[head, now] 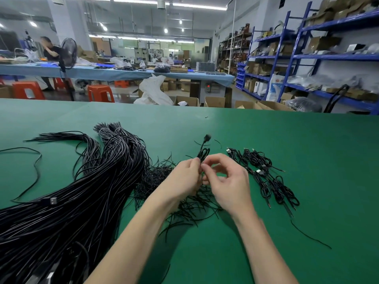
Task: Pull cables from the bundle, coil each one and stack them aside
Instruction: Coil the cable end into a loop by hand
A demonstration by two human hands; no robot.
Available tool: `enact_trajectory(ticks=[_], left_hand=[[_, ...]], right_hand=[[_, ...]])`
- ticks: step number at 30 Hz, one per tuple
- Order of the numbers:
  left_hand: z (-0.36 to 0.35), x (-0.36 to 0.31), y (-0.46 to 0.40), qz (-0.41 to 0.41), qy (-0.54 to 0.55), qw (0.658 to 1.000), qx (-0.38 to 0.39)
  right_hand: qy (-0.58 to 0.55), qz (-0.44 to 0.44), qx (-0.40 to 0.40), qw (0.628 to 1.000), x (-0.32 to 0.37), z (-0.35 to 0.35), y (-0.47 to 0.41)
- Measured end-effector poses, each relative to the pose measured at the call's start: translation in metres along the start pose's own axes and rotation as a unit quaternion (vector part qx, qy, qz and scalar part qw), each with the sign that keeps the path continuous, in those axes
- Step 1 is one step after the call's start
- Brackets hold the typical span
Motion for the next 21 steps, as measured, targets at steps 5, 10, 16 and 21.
enact_trajectory(ticks=[5,10,16,21], left_hand=[[0.004,0.008,0.001,-0.019,0.019,0.999,0.024],[0.002,0.015,0.001,-0.144,-0.064,0.987,-0.013],[0.001,0.015,0.004,-0.218,-0.164,0.961,-0.040],[-0.001,0.012,0.005,-0.153,-0.077,0.985,0.036]], right_hand=[[0.043,-0.017,0.003,0.999,0.003,0.004,0.001],[-0.301,-0.372,0.017,0.878,0.013,0.006,-0.004],[-0.324,-0.411,0.070,0.849,0.014,0.016,-0.005],[-0.273,-0.375,0.091,0.881,0.014,0.020,-0.005]])
Point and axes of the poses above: each hand's wrist, its own y-axis away from the middle knuckle, its own z-axis out of the back of the hand, x = y × z, the point moved 1 cm from there along -y, towards the middle knuckle, and after that the axes turned 4 degrees about -y, right-handed, at the moved point
